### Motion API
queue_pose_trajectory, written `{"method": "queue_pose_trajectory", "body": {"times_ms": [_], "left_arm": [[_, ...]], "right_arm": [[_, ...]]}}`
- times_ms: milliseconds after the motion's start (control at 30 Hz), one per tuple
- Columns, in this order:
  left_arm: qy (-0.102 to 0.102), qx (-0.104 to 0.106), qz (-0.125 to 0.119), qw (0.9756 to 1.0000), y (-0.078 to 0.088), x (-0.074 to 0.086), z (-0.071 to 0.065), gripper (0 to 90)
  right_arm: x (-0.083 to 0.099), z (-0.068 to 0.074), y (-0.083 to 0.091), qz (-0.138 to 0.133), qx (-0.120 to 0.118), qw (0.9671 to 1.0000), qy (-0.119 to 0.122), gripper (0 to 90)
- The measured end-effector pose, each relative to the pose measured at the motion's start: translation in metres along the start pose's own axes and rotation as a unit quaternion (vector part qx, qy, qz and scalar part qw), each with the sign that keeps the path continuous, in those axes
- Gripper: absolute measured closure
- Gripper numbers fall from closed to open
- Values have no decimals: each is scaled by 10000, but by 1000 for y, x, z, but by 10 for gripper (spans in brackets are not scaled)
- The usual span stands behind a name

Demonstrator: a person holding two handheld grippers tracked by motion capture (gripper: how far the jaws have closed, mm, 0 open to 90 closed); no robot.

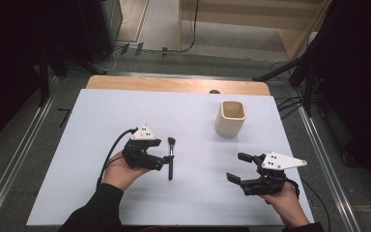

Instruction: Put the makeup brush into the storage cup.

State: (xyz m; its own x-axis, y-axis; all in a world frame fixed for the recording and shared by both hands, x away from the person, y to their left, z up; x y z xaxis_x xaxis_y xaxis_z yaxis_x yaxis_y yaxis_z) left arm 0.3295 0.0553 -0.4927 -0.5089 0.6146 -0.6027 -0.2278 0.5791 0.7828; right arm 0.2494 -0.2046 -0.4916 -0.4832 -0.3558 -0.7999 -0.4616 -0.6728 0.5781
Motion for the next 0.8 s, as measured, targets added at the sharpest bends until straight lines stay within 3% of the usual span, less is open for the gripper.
{"method": "queue_pose_trajectory", "body": {"times_ms": [100, 300, 367, 467, 567, 667, 767, 800], "left_arm": [[229, 4, 212, 9995, -3, 1, 1, 241], [436, -44, 463, 9980, -9, 0, 4, 241], [518, -40, 611, 9968, -14, -1, 5, 241], [705, -69, 937, 9931, -23, -3, 7, 241], [748, -80, 1004, 9921, -26, -5, 6, 241], [761, -219, 1107, 9907, -31, -7, 6, 241], [821, -294, 1250, 9883, -34, -7, 8, 243], [926, -308, 1327, 9863, -35, -7, 9, 249]], "right_arm": [[1, -3, -3, 55, 102, 9999, 26, 188], [4, -8, -7, 200, 241, 9995, -39, 189], [5, -8, -9, 241, 282, 9993, -41, 188], [6, -4, -12, 321, 263, 9991, 35, 188], [7, 0, -12, 354, 202, 9991, 109, 188], [7, 2, -12, 347, 151, 9992, 129, 189], [6, 2, -11, 318, 127, 9993, 158, 189], [6, 3, -11, 300, 118, 9994, 134, 188]]}}
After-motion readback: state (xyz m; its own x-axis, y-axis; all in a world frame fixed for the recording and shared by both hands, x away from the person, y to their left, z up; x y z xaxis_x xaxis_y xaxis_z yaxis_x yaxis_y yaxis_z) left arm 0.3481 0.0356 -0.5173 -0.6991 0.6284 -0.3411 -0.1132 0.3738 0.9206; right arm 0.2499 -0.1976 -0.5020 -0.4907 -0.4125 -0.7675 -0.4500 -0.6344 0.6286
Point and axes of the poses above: each handheld gripper's, and its own axes: y roughly backward along the jaws, x roughly out of its underside, z roughly to its left, the point moved 8 cm from there along -y, roughly forward along the jaws, and after that the axes turned 11 degrees about z, right-handed, at the moved point
